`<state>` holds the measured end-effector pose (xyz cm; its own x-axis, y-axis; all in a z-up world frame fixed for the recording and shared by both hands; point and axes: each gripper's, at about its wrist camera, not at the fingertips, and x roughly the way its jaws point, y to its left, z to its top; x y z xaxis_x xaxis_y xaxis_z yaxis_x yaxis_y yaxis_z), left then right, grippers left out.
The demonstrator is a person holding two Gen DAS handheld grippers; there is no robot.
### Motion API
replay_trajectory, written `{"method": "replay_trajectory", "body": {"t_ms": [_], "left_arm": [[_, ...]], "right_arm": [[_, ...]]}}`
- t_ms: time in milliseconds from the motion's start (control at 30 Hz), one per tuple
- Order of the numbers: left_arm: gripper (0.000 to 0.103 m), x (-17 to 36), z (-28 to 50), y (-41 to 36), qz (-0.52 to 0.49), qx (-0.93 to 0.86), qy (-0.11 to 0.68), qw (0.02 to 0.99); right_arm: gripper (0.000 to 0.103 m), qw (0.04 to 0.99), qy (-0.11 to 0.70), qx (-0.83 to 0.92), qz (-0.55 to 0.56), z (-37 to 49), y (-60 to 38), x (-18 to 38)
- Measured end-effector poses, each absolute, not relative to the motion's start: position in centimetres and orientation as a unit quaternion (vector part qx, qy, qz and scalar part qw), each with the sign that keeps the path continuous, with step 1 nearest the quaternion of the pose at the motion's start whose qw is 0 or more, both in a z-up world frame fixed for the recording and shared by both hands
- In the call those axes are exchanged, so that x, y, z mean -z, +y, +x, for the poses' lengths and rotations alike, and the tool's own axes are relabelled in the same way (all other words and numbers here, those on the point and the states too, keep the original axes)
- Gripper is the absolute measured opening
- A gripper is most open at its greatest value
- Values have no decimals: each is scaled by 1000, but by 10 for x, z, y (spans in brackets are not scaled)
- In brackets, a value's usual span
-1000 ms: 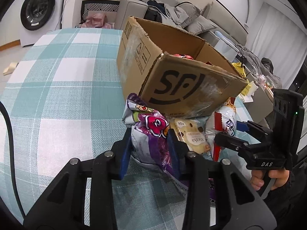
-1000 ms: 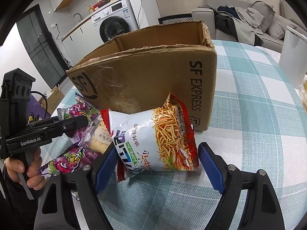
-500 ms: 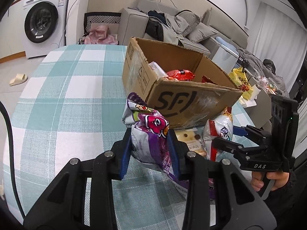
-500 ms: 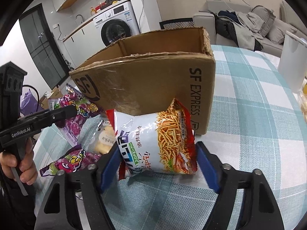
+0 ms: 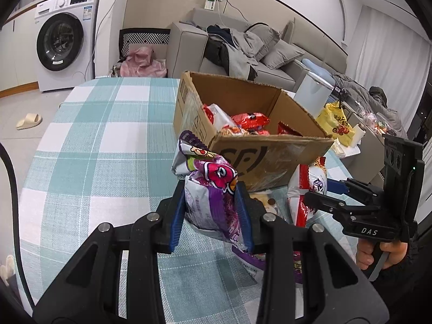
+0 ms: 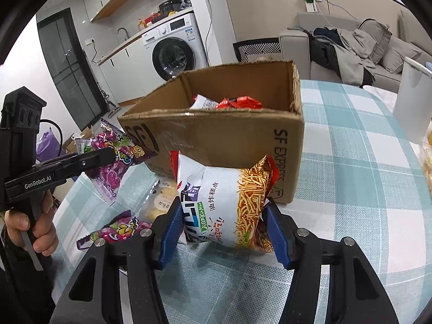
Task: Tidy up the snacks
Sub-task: 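Lift both held snacks and carry them over the open cardboard box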
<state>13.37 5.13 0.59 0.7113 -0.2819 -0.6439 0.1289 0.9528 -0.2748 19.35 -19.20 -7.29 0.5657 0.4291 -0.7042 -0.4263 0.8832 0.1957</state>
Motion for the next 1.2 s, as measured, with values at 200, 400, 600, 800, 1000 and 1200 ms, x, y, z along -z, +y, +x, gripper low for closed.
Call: {"method": "replay_trajectory", "body": {"t_ms": [200, 400, 600, 800, 1000, 1200], "left_arm": [[32, -20, 124, 53, -106, 111, 347, 925], [32, -38, 111, 51, -102, 110, 325, 934], [32, -55, 98, 46, -99, 110, 306, 940], [32, -68, 87, 43, -101, 113, 294, 944], [32, -81, 81, 39, -102, 115, 281, 947], [32, -95, 84, 33, -105, 120, 272, 949]], "right_arm": [[59, 890, 381, -252, 9, 188, -194, 61], [59, 897, 358, -259, 17, 180, -196, 45], [59, 906, 334, -260, 29, 172, -199, 29], [59, 912, 318, -255, 36, 166, -201, 19], [59, 917, 306, -254, 38, 164, -203, 11], [59, 921, 291, -255, 44, 161, -204, -2]]}}
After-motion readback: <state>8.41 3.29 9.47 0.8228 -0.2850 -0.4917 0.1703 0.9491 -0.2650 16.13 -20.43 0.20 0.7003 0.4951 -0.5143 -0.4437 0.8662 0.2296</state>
